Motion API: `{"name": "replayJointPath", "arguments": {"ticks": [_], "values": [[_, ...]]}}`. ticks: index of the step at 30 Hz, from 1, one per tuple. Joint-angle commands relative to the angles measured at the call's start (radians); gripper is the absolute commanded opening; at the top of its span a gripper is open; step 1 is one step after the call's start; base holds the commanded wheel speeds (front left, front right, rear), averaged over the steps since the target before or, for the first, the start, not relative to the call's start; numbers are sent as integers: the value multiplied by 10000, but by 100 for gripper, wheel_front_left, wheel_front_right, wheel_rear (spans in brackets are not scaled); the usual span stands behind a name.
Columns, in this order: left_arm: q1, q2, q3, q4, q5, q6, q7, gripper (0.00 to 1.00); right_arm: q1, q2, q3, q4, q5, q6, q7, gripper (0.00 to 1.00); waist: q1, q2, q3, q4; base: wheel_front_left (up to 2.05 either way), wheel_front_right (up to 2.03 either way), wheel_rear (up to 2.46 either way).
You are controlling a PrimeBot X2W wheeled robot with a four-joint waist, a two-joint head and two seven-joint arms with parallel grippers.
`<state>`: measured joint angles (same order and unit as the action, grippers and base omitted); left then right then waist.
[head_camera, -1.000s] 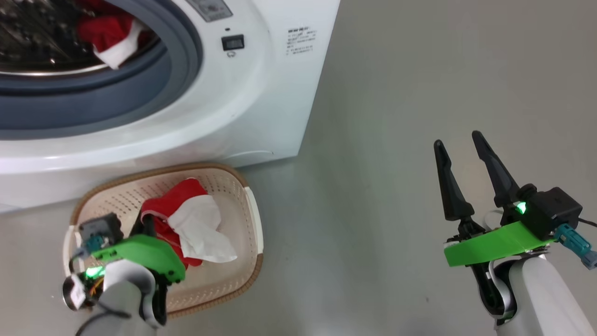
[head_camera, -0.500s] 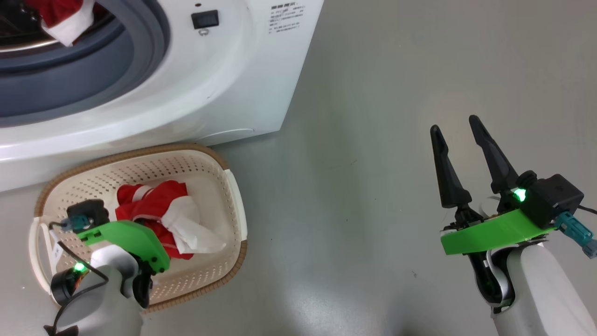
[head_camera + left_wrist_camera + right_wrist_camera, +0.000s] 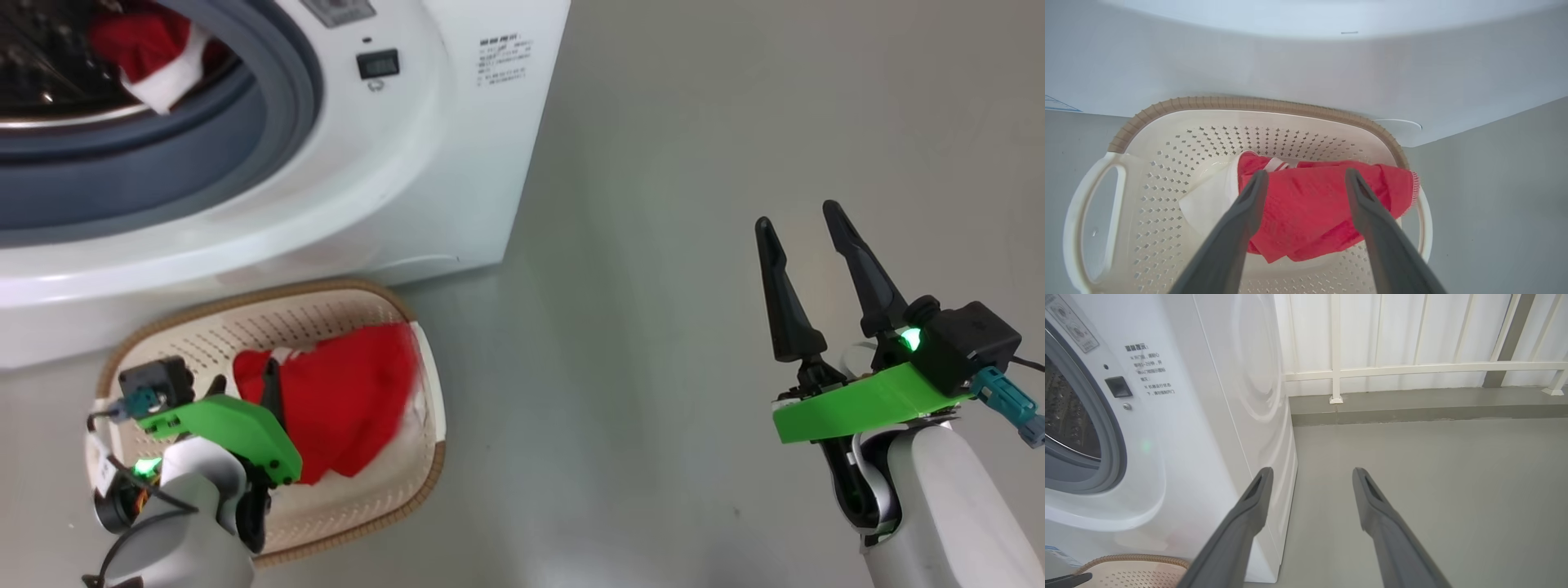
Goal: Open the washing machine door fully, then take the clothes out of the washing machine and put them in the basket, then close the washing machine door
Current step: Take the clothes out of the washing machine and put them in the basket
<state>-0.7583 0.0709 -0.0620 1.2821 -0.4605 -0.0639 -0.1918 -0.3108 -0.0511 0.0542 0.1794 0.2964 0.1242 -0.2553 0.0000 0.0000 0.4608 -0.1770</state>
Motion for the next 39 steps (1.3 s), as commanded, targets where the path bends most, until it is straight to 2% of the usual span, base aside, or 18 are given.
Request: {"name": "replayJointPath", "arguments": {"ticks": [1, 11, 17, 27, 35, 39], "values": [[337, 285, 120, -93, 22, -128, -251, 100, 88, 6, 223, -179, -61, 65, -65, 100, 0, 0, -409, 118, 0, 0, 0], [1236, 309, 24, -1208, 243, -238, -691, 100, 578, 7, 158, -11, -207, 65, -65, 100, 0, 0, -1664, 410, 0, 0, 0], [2255, 306, 294, -2955, 429, -221, -696, 100, 833, 7, 83, 49, -453, 65, -65, 100, 0, 0, -2382, 460, 0, 0, 0], [4489, 105, 707, -6546, 995, 55, -698, 100, 1433, 8, -191, 287, -616, 65, -65, 100, 0, 0, -3572, 458, 0, 0, 0], [6002, 65, 835, -9165, 1508, -71, -698, 100, 1841, 8, -214, 372, -656, 65, -65, 100, 0, 0, -4228, 367, 0, 0, 0], [6501, 43, 930, -9978, 1670, -70, -699, 100, 1958, 8, -234, 288, -760, 65, -65, 100, 0, 0, -4341, 337, 0, 0, 0]]}}
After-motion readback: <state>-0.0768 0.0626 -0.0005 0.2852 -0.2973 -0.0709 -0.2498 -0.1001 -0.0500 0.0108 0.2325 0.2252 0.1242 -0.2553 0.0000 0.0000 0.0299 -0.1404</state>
